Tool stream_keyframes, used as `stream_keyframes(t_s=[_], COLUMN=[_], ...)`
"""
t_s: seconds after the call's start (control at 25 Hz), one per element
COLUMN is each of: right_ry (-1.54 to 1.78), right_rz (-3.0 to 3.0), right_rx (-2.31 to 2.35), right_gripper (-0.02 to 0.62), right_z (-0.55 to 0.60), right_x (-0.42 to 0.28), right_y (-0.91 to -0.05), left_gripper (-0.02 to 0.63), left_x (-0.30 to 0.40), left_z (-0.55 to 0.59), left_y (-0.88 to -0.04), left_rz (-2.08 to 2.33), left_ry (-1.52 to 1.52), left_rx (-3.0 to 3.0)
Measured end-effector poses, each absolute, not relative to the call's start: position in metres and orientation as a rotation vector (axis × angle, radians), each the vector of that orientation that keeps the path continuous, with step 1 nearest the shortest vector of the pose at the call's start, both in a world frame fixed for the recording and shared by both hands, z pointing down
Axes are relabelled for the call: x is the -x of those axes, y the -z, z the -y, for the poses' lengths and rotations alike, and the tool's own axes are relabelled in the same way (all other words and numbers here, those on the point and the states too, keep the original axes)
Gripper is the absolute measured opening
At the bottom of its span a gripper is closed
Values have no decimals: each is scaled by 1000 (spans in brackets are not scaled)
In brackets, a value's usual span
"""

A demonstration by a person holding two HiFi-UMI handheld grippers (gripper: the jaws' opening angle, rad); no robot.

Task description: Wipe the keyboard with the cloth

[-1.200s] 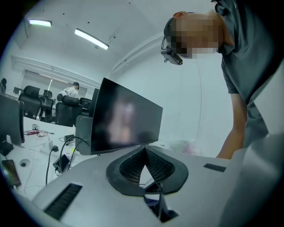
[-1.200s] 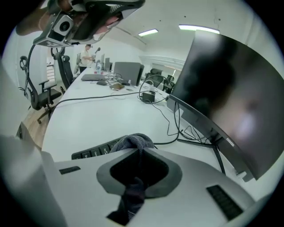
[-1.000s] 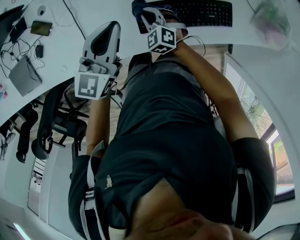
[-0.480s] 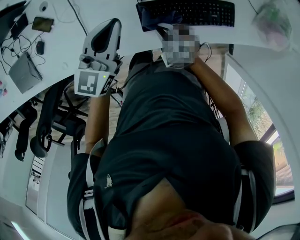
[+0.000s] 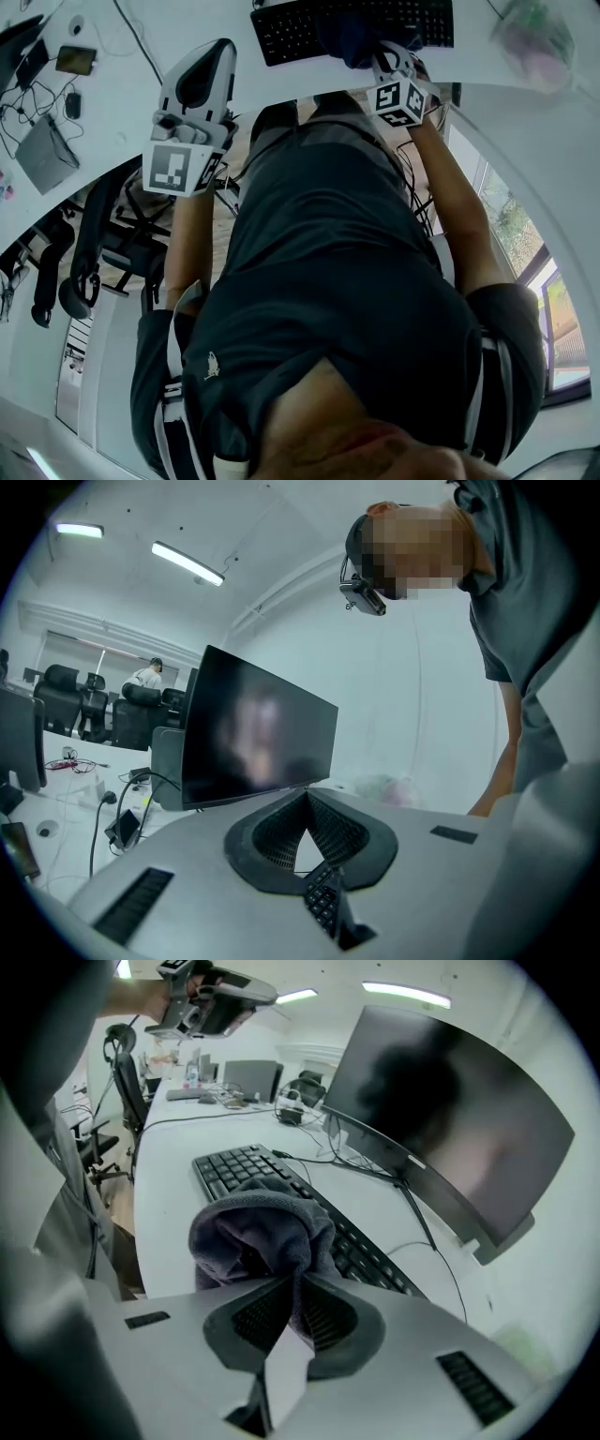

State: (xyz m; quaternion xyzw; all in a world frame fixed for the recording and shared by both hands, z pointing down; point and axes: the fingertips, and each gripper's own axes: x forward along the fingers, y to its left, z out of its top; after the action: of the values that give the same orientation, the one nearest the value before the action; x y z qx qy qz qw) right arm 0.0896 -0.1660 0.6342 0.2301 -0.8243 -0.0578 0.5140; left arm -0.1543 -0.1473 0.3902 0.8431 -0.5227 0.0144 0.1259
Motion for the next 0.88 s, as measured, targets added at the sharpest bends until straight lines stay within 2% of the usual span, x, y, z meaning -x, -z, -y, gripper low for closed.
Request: stream_keyframes(t_s=[0.56,0.88], right_ry=[72,-25], right_rz=[1891,1835], right_rx=[-765,-876], right_gripper=[31,31], right_z=[239,260], right_x=[-211,-261], right_y=[-644,-630], left_gripper=[3,3], left_x=[105,118], left_z=[176,192], left_y=[-386,-354], left_rz=[1540,1637], left_ry=[-98,-77], left_rx=[-2468,-2491])
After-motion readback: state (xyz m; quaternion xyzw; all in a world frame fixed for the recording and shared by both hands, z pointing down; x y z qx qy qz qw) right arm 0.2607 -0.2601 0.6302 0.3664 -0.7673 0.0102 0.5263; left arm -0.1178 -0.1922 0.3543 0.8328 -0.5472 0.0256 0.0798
